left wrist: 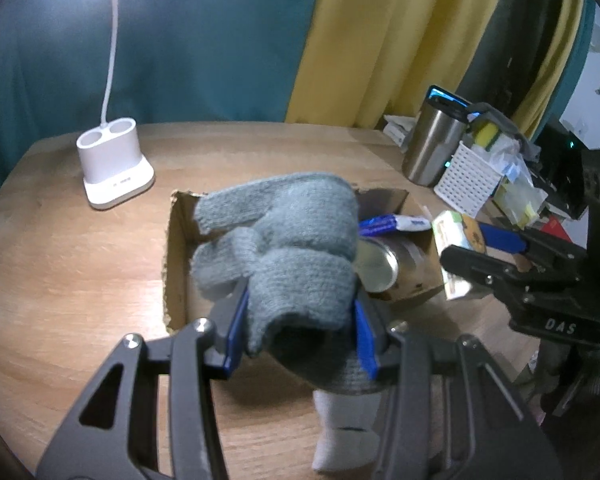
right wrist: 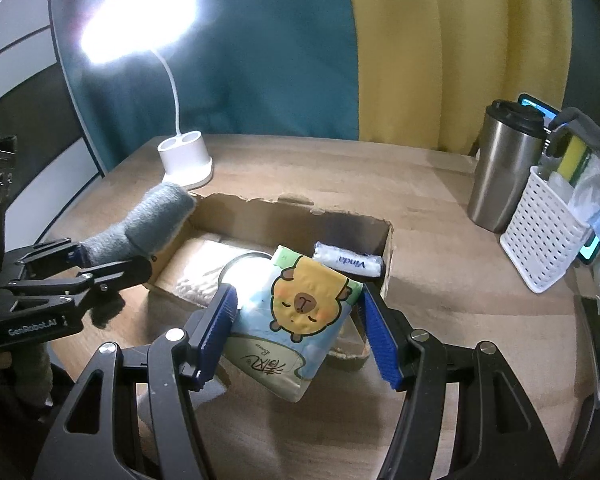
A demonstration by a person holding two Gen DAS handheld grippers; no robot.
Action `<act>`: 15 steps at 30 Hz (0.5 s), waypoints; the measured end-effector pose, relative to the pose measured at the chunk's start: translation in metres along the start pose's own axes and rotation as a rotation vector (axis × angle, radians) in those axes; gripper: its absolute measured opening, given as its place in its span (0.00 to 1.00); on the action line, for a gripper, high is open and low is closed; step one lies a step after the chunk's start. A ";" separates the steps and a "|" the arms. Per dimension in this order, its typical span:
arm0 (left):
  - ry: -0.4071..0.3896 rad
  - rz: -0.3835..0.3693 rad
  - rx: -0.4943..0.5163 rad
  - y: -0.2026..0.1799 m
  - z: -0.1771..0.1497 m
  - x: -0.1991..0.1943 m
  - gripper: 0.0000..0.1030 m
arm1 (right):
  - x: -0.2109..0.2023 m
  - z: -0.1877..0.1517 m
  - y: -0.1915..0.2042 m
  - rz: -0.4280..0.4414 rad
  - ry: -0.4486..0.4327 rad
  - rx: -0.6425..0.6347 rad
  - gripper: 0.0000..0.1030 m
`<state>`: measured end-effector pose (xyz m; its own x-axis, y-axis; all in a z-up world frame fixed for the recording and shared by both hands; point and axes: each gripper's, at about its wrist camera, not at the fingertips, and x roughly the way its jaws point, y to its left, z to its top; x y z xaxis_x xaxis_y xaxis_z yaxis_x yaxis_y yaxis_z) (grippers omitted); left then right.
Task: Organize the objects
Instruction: 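Drop the gloves into the box with the left tool while the right tool carries the capybara pack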
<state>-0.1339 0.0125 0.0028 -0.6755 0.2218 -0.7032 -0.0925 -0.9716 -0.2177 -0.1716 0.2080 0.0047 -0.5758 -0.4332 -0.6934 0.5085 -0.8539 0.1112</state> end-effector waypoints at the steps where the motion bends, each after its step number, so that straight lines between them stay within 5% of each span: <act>1: 0.006 0.000 -0.006 0.002 0.001 0.003 0.45 | 0.001 0.001 0.000 0.001 0.000 0.000 0.64; 15: 0.087 0.068 -0.075 0.031 0.011 0.046 0.46 | 0.024 0.013 -0.004 0.016 0.029 0.006 0.64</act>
<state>-0.1753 -0.0088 -0.0289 -0.6117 0.1648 -0.7737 0.0088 -0.9766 -0.2150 -0.1962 0.1975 -0.0033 -0.5486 -0.4380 -0.7121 0.5132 -0.8488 0.1267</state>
